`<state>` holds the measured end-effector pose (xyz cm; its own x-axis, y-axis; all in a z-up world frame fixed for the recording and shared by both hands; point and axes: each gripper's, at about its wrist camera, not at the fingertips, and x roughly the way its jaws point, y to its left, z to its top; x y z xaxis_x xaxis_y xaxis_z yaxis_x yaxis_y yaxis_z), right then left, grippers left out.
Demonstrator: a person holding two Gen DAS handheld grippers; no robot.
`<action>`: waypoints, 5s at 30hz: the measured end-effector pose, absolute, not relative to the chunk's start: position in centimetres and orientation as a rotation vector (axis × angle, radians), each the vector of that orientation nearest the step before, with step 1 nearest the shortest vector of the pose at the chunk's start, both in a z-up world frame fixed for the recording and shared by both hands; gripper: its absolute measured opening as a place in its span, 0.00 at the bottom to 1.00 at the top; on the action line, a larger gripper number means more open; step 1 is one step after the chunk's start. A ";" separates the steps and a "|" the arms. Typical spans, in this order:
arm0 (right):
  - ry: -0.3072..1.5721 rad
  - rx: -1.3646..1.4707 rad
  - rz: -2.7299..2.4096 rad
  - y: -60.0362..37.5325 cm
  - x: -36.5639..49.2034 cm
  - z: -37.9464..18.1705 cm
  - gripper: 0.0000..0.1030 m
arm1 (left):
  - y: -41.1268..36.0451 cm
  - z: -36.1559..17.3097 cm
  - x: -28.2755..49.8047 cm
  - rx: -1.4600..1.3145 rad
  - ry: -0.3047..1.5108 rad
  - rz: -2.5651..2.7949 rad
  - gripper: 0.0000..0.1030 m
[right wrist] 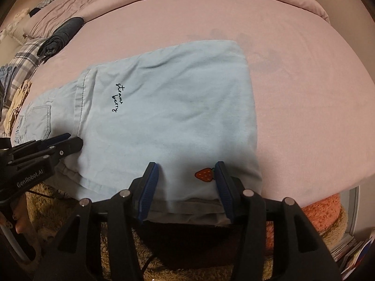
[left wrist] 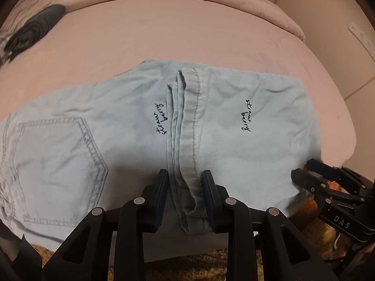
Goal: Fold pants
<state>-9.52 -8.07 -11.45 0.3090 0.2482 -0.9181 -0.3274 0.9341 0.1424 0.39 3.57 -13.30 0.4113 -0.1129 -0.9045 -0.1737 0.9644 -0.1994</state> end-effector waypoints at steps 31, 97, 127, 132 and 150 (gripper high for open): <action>1.167 -0.107 0.356 -8.7 -10.9 -10.9 0.56 | 7.2 -12.6 -2.9 -0.489 1.178 0.025 0.28; 1.167 -0.284 0.610 6.1 -8.5 -10.9 0.80 | 21.4 -6.4 -15.1 -0.817 0.719 0.461 0.17; 1.159 0.139 0.499 -7.6 -6.6 -7.7 0.74 | 9.9 1.6 -5.2 -0.426 0.728 0.098 0.15; 1.145 0.186 0.448 -10.4 -6.7 -7.3 0.74 | 8.1 0.8 -3.8 -0.418 0.764 0.046 0.15; 1.073 0.319 0.331 -17.5 -7.0 -5.8 0.74 | -0.2 -1.4 1.4 -0.244 0.916 -0.132 0.15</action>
